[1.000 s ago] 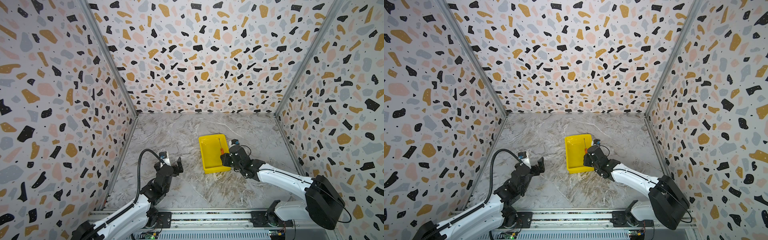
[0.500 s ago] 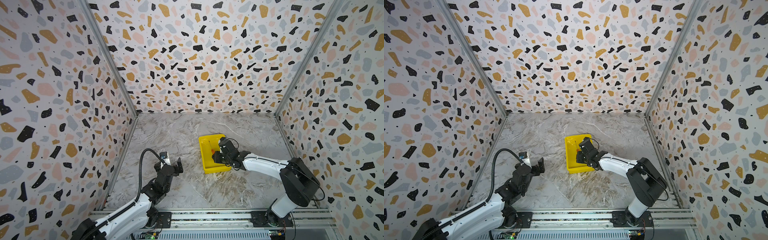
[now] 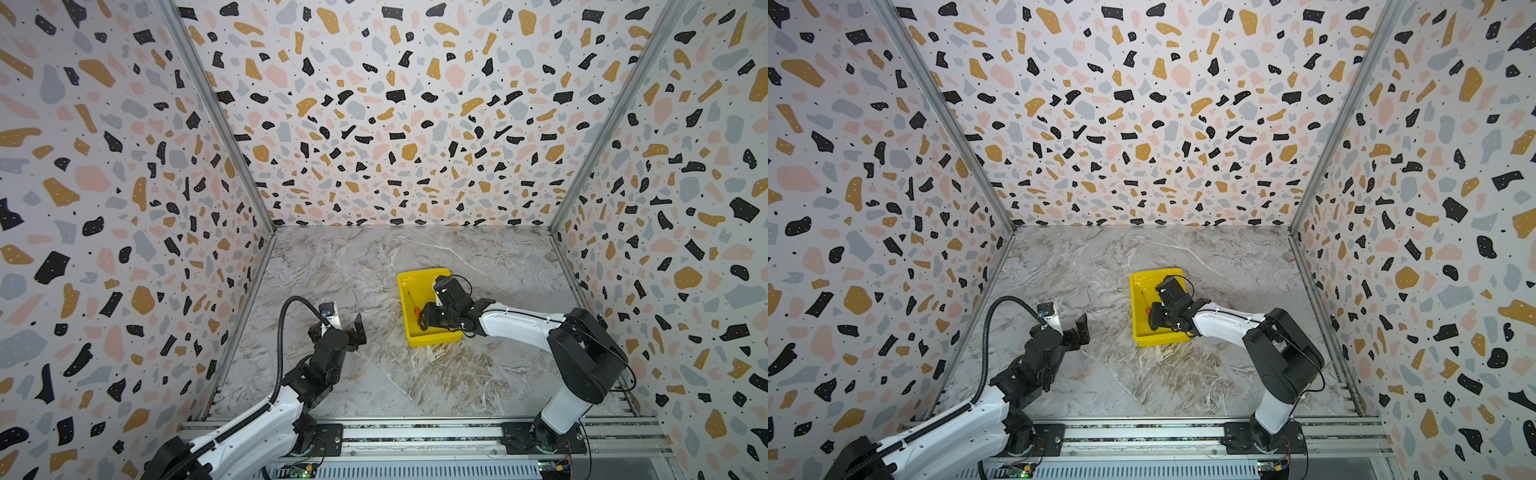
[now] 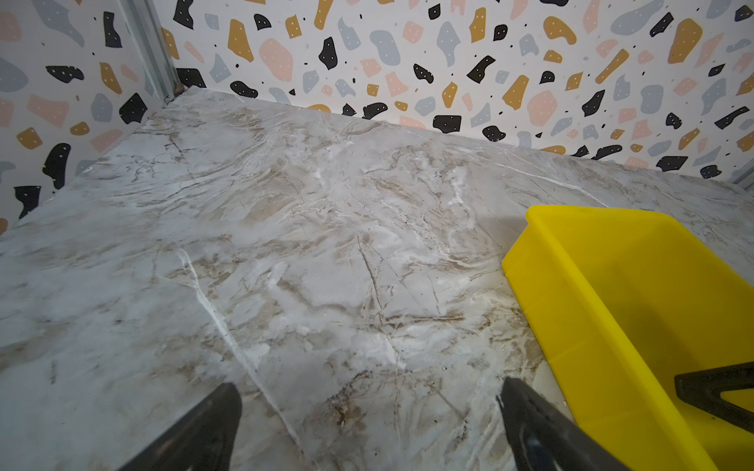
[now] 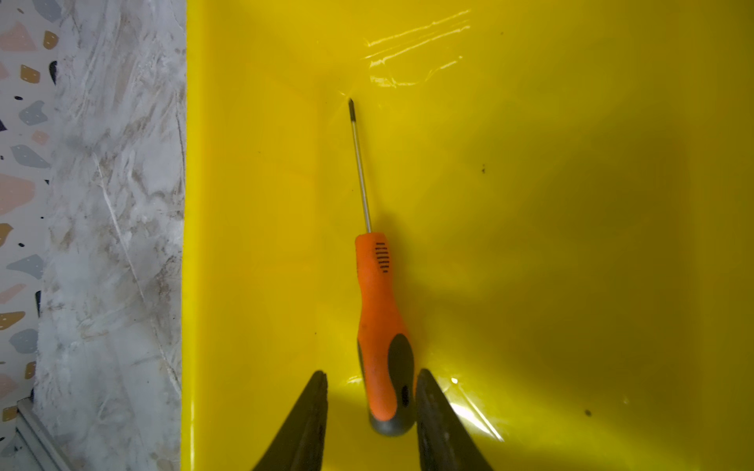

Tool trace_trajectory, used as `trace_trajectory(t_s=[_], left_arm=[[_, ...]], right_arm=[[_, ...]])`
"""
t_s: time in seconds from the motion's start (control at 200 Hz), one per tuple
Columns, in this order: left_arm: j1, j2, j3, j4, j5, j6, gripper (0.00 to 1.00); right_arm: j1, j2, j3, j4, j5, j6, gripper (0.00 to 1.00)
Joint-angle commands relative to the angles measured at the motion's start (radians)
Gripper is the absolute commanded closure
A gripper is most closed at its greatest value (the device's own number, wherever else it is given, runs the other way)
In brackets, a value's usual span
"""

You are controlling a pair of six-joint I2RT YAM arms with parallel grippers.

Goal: Put the screwdriver in the bin
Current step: Place the screwdriver into the bin, then rotate the bin at the center of the table.

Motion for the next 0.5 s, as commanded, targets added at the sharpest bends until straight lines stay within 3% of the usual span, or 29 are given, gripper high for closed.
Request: trace_trajectory(t_s=[0.0, 0.34, 0.496], left_arm=[[-0.004, 0.002, 0.029, 0.023, -0.023, -0.005, 0.0], [-0.004, -0.005, 0.026, 0.024, -0.023, -0.005, 0.0], [-0.004, -0.003, 0.028, 0.023, -0.022, -0.005, 0.0]], right_arm=[[-0.002, -0.008, 0.008, 0.038, -0.061, 0.037, 0.61], [0.039, -0.008, 0.001, 0.157, -0.194, 0.149, 0.59], [0.072, 0.012, 0.031, 0.163, -0.189, 0.16, 0.59]])
